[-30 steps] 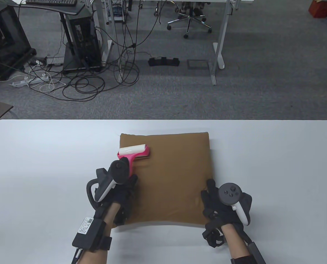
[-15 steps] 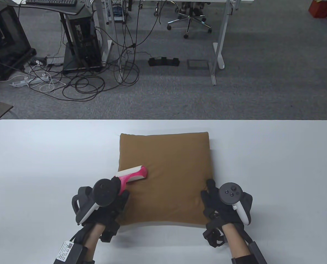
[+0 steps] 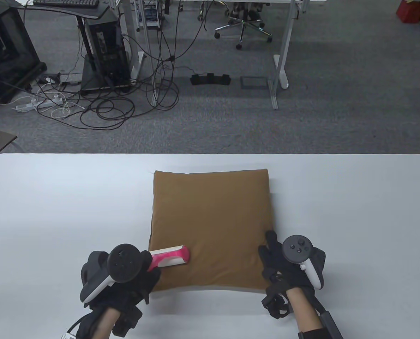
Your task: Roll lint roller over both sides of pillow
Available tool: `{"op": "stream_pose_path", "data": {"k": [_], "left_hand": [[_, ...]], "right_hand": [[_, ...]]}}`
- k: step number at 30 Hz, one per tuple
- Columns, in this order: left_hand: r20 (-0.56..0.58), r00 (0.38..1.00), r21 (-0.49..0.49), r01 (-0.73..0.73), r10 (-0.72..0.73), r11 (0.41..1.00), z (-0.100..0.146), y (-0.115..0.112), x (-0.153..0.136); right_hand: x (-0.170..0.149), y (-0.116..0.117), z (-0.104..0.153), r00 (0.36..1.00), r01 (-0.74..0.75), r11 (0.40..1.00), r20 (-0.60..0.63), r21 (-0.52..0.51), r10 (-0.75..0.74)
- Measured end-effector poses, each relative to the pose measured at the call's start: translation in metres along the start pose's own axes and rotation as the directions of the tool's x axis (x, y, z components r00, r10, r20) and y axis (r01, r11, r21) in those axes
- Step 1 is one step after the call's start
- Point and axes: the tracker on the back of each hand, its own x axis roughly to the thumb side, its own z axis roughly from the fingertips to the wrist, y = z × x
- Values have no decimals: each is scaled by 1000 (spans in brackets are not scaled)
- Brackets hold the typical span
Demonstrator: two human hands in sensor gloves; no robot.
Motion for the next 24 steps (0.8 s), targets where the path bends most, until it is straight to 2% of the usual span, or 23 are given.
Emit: {"op": "stream_pose_path", "data": {"k": [6,8,14,17,21,24], "left_hand": [[75,996,168,-58,46,984,24,7,12],[107,993,187,-70,51,980,30,6,21],[111,994,195,-10,-12,981,38,-25,55],[106,994,242,10,-37,970,29,-44,67],[62,997,257,33,-51,966,8,-48,74],[19,996,235,79,-86,969,-18,-46,80]], "right_hand": [[-1,0,0,1000,2,1000,-4,0,-2],[-1,0,1,1000,1,1000,-4,0,-1],[-1,1,1,1000,-4,1000,-5,-3,4],[-1,1,1,1000,-8,1000,-6,-3,8],[-1,1,1,1000,-6,1000,-6,-2,6],[-1,1,1,1000,-2,1000,-6,1,2]]}}
